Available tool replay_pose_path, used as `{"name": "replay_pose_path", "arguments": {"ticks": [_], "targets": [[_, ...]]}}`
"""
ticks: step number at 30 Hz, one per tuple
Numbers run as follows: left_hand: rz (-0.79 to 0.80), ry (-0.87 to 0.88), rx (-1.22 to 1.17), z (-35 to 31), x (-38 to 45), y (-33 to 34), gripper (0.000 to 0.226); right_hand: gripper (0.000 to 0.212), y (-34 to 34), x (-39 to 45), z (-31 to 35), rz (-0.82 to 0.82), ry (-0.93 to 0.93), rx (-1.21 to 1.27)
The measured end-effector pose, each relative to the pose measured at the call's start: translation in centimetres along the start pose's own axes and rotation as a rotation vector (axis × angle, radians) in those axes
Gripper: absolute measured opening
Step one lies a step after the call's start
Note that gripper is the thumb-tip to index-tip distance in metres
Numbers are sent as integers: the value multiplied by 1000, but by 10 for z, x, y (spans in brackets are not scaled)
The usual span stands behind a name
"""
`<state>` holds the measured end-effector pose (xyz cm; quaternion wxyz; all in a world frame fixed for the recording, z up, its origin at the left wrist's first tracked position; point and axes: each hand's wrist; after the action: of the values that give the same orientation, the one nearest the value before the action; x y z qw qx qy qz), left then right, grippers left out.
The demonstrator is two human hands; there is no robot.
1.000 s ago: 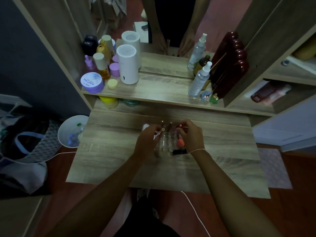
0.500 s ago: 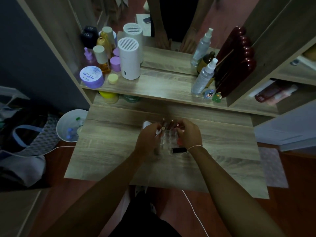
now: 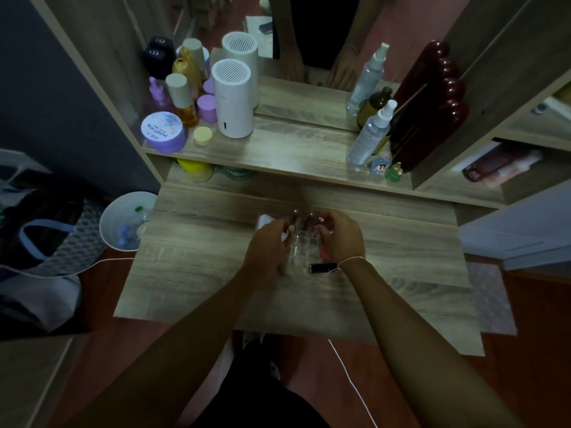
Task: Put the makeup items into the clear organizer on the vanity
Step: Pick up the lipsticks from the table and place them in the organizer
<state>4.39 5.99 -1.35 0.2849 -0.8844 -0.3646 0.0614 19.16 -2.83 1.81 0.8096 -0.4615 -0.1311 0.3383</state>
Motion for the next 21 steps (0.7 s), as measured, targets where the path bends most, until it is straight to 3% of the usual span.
{"name": "replay_pose_path", "arguments": {"ticks": [11, 21], "targets": [[48, -41, 80, 1, 4, 2, 17, 26, -2, -5, -3, -18, -4, 30], [36, -1, 70, 3, 2, 2, 12, 25, -13, -14, -5, -67, -29, 81]]}}
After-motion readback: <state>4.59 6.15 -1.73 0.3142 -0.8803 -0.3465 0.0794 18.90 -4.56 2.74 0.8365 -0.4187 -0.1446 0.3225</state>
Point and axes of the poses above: each hand's wrist, its own x-axis towards the middle knuckle, its own y-axis out of the palm, z = x × y, and after that the axes turned 7 degrees about y, right-handed
